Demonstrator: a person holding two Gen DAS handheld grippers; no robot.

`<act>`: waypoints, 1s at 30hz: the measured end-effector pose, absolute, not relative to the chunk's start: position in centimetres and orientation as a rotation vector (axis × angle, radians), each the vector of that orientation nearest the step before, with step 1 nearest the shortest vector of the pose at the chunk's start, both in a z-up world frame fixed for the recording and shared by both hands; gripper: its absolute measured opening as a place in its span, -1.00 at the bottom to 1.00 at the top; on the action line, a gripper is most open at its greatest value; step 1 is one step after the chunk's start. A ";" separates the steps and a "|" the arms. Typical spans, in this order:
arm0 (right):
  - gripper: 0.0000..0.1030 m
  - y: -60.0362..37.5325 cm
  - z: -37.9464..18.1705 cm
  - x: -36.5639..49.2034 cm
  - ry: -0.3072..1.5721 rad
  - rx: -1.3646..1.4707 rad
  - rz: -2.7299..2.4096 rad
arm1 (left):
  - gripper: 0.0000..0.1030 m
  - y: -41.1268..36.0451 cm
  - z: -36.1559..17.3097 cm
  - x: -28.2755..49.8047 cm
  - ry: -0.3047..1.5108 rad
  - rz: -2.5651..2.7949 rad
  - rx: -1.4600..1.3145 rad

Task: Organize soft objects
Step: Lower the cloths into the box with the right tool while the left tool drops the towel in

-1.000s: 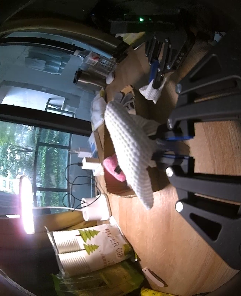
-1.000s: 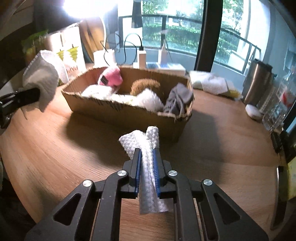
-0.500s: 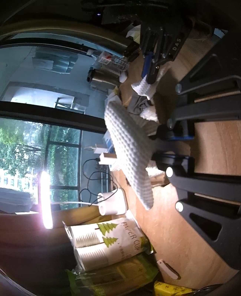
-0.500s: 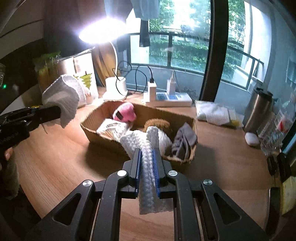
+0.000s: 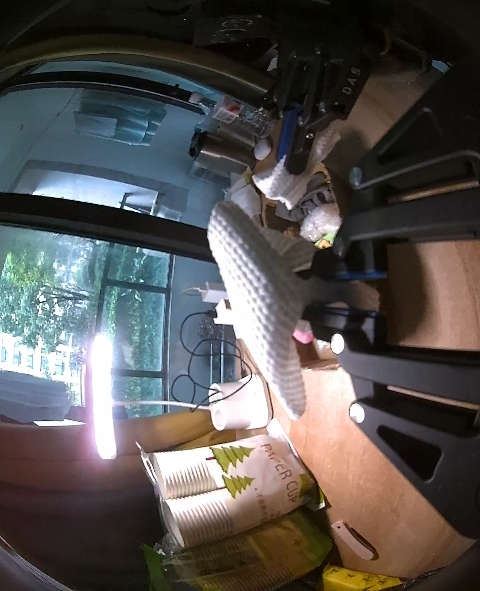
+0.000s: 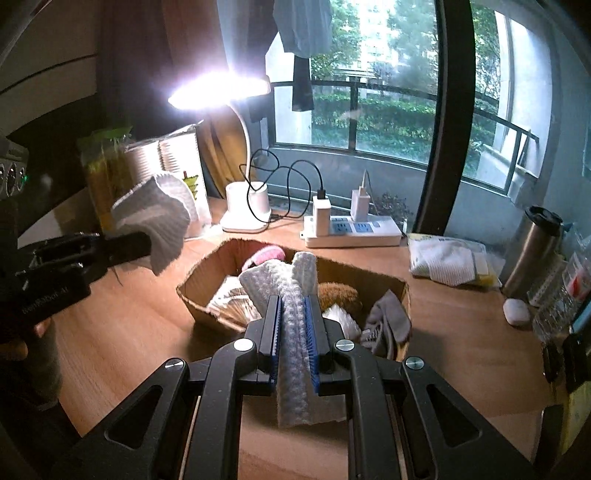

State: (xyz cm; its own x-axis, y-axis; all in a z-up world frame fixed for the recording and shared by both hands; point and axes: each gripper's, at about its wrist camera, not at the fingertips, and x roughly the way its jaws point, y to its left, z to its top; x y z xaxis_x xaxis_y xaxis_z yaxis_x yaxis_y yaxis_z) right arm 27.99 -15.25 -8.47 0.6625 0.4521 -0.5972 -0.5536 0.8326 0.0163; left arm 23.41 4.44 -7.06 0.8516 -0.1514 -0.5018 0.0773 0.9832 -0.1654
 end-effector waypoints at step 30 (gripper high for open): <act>-0.73 -12.6 -15.1 36.9 0.724 -0.100 0.608 | -0.75 4.4 -16.3 32.7 0.766 -0.174 -0.202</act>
